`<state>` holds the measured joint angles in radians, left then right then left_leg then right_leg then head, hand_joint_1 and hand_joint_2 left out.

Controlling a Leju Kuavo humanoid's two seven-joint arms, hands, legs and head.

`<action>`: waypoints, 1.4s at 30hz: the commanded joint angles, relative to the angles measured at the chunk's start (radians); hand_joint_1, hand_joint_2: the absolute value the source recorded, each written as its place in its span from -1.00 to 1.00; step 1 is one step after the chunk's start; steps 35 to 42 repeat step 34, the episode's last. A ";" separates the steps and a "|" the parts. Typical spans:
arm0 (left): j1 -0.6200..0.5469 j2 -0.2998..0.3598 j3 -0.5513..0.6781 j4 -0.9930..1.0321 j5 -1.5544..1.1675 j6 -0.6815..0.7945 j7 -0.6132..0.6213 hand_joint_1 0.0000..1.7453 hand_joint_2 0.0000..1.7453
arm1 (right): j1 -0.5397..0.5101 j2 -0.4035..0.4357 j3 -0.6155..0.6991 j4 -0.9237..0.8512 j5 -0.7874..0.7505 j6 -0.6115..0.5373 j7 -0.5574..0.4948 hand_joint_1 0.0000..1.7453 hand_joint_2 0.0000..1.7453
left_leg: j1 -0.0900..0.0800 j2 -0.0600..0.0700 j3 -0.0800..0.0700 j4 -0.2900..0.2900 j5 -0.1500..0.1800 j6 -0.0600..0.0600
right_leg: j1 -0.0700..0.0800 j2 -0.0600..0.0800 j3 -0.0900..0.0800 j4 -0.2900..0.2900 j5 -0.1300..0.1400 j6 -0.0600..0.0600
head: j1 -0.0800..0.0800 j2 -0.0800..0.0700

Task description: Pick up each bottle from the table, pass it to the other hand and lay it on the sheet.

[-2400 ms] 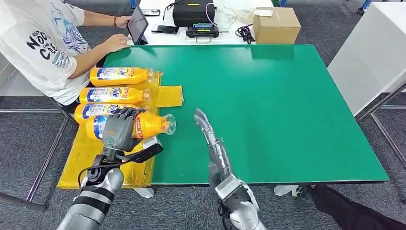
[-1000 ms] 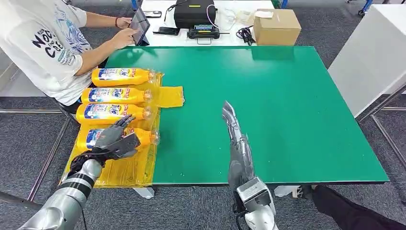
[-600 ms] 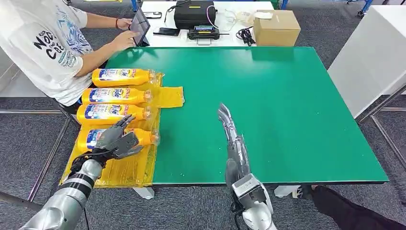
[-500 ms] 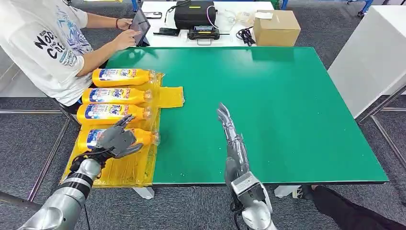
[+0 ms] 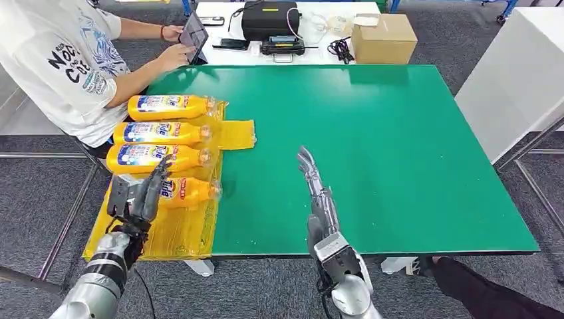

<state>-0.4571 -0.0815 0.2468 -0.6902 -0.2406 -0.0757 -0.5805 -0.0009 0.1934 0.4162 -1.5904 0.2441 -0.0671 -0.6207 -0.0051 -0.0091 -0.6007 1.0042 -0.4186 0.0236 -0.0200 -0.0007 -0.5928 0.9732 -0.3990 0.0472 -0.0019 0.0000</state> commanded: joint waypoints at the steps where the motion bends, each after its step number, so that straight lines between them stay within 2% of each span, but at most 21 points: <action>1: 0.102 -0.149 0.008 -0.480 0.225 0.312 -0.088 -1.00 1.00 | -0.006 0.002 0.027 0.070 0.028 -0.076 0.014 -1.00 -1.00 | 0.002 0.000 -0.003 0.002 -0.001 -0.001 | 0.002 0.000 -0.002 0.000 -0.001 -0.001 | 0.000 0.000; 3: 0.146 -0.156 -0.031 -0.554 0.261 0.336 -0.092 -1.00 1.00 | 0.018 0.010 0.007 0.054 0.025 -0.119 -0.006 -1.00 -1.00 | 0.002 0.001 -0.003 0.001 -0.002 -0.001 | 0.002 0.000 -0.001 -0.001 -0.001 -0.001 | 0.000 0.000; 4: 0.170 -0.162 -0.047 -0.587 0.266 0.349 -0.103 -1.00 1.00 | 0.033 0.015 -0.006 0.039 0.018 -0.138 -0.015 -1.00 1.00 | 0.002 0.000 -0.001 0.001 -0.003 -0.001 | 0.003 0.000 0.001 -0.001 -0.003 -0.002 | 0.000 0.000; 7: 0.265 -0.185 -0.111 -0.702 0.324 0.341 -0.076 -1.00 1.00 | 0.085 0.033 -0.058 -0.015 0.033 -0.234 -0.027 -1.00 1.00 | 0.001 0.000 -0.001 0.001 -0.004 -0.001 | 0.002 0.000 0.000 -0.001 -0.003 -0.001 | 0.000 0.000; 11: 0.433 -0.211 -0.258 -0.868 0.296 0.346 -0.105 -1.00 1.00 | 0.155 0.048 -0.125 -0.066 0.027 -0.333 -0.051 -1.00 1.00 | 0.001 0.000 -0.002 0.001 -0.006 -0.001 | 0.001 -0.001 -0.001 -0.001 -0.004 -0.001 | 0.000 0.000; 12: 0.462 -0.218 -0.280 -0.894 0.320 0.348 -0.095 -1.00 1.00 | 0.164 0.038 -0.128 -0.063 0.009 -0.346 -0.056 -1.00 1.00 | 0.000 -0.001 -0.003 0.000 -0.005 0.000 | 0.000 -0.001 -0.003 -0.001 -0.003 -0.001 | 0.000 0.000; 13: 0.502 -0.219 -0.313 -0.922 0.413 0.290 -0.040 -1.00 1.00 | 0.180 0.030 -0.134 -0.055 -0.008 -0.379 -0.073 -1.00 1.00 | 0.001 0.000 -0.003 0.001 -0.007 0.000 | 0.001 -0.001 -0.001 -0.001 -0.004 -0.001 | 0.000 0.000; 19: 0.569 -0.222 -0.355 -0.908 0.359 0.353 -0.065 -1.00 1.00 | 0.224 0.024 -0.163 -0.048 -0.041 -0.433 -0.077 -1.00 1.00 | 0.000 0.000 -0.004 0.000 -0.006 0.000 | 0.000 -0.001 -0.003 -0.002 -0.004 0.001 | 0.000 0.000; 20: 0.578 -0.224 -0.349 -0.893 0.366 0.358 -0.061 -1.00 1.00 | 0.233 0.023 -0.171 -0.043 -0.047 -0.434 -0.077 0.70 1.00 | 0.001 0.000 -0.001 -0.001 -0.008 0.000 | 0.001 -0.001 0.000 -0.002 -0.005 0.000 | 0.000 0.000; 21: 0.583 -0.229 -0.340 -0.882 0.371 0.363 -0.061 0.34 1.00 | 0.238 0.022 -0.174 -0.041 -0.044 -0.435 -0.077 1.00 1.00 | 0.000 -0.001 -0.002 -0.001 -0.007 0.000 | 0.000 -0.001 -0.001 -0.003 -0.005 0.001 | 0.000 0.000; 22: 0.590 -0.226 -0.341 -0.874 0.364 0.364 -0.065 1.00 1.00 | 0.248 0.025 -0.181 -0.040 -0.048 -0.438 -0.077 1.00 1.00 | 0.001 0.000 -0.001 -0.001 -0.008 0.000 | 0.001 -0.001 0.000 -0.003 -0.005 0.000 | 0.000 0.000; 23: 0.598 -0.230 -0.343 -0.866 0.352 0.362 -0.062 1.00 1.00 | 0.260 0.029 -0.190 -0.035 -0.037 -0.449 -0.077 0.36 1.00 | 0.000 0.000 -0.002 -0.001 -0.007 0.000 | 0.001 0.000 -0.001 -0.002 -0.005 0.001 | 0.000 0.000; 24: 0.604 -0.224 -0.359 -0.855 0.318 0.360 -0.059 0.28 1.00 | 0.268 0.034 -0.199 -0.032 -0.024 -0.459 -0.077 -1.00 1.00 | 0.001 0.000 0.000 -0.001 -0.008 -0.001 | 0.002 0.000 0.001 -0.003 -0.006 0.000 | 0.000 0.000; 25: 0.609 -0.230 -0.368 -0.845 0.297 0.368 -0.058 -1.00 1.00 | 0.275 0.037 -0.207 -0.026 -0.034 -0.450 -0.077 -1.00 1.00 | 0.001 0.000 -0.002 -0.001 -0.007 0.000 | 0.001 -0.001 -0.001 -0.002 -0.005 0.001 | 0.000 0.000; 30: 0.614 -0.216 -0.460 -0.770 0.193 0.358 -0.015 -1.00 1.00 | 0.282 0.043 -0.209 -0.015 -0.026 -0.442 -0.077 -1.00 1.00 | 0.000 -0.001 -0.001 -0.001 -0.007 0.000 | 0.000 -0.001 0.000 -0.003 -0.005 0.001 | 0.000 0.000; 42: 0.614 -0.218 -0.463 -0.766 0.191 0.360 -0.016 -1.00 1.00 | 0.281 0.044 -0.208 -0.014 -0.026 -0.443 -0.077 -1.00 1.00 | 0.000 0.000 -0.001 -0.001 -0.007 0.000 | 0.000 0.000 0.000 -0.003 -0.005 0.000 | 0.000 0.000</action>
